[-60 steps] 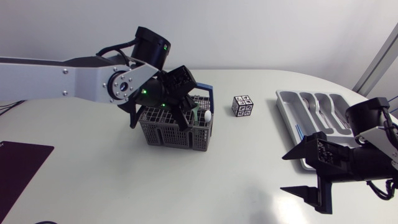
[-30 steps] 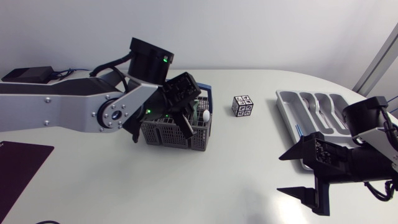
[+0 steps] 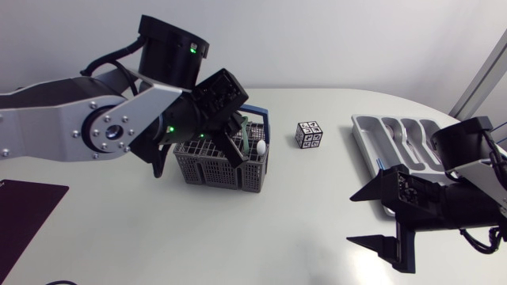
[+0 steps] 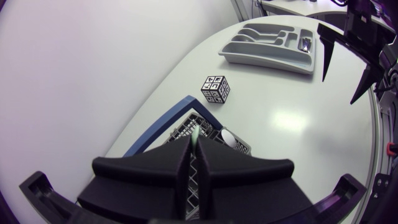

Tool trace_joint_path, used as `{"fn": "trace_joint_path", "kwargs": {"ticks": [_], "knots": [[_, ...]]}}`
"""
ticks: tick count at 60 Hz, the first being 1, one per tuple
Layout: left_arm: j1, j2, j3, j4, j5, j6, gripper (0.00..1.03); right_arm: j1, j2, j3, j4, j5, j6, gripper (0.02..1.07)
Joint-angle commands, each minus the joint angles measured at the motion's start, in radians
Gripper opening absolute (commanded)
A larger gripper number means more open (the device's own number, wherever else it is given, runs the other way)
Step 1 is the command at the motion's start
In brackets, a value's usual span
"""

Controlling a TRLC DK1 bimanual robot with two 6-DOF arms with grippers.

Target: Transfer all utensils from the basket to the drawer tray.

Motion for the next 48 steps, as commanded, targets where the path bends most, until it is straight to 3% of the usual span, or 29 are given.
{"fn": "trace_joint_path", "kwargs": {"ticks": [1, 9, 23, 48], "knots": [[-0.016, -0.023, 0.031, -0.026, -0.015, -0.047, 0.03, 0.022, -0.010, 0.032, 0.001, 0.002, 0.055, 1.02], [-0.035, -0.026, 0.044, -0.064, -0.040, -0.105, 0.03, 0.047, -0.026, 0.055, 0.027, 0.002, 0.127, 1.02], [-0.031, -0.009, 0.118, -0.198, -0.040, -0.355, 0.03, 0.145, -0.037, 0.095, 0.113, 0.034, 0.332, 1.02], [-0.022, 0.025, 0.176, -0.287, -0.032, -0.513, 0.03, 0.407, 0.072, 0.142, 0.315, 0.192, 0.684, 1.02]]}}
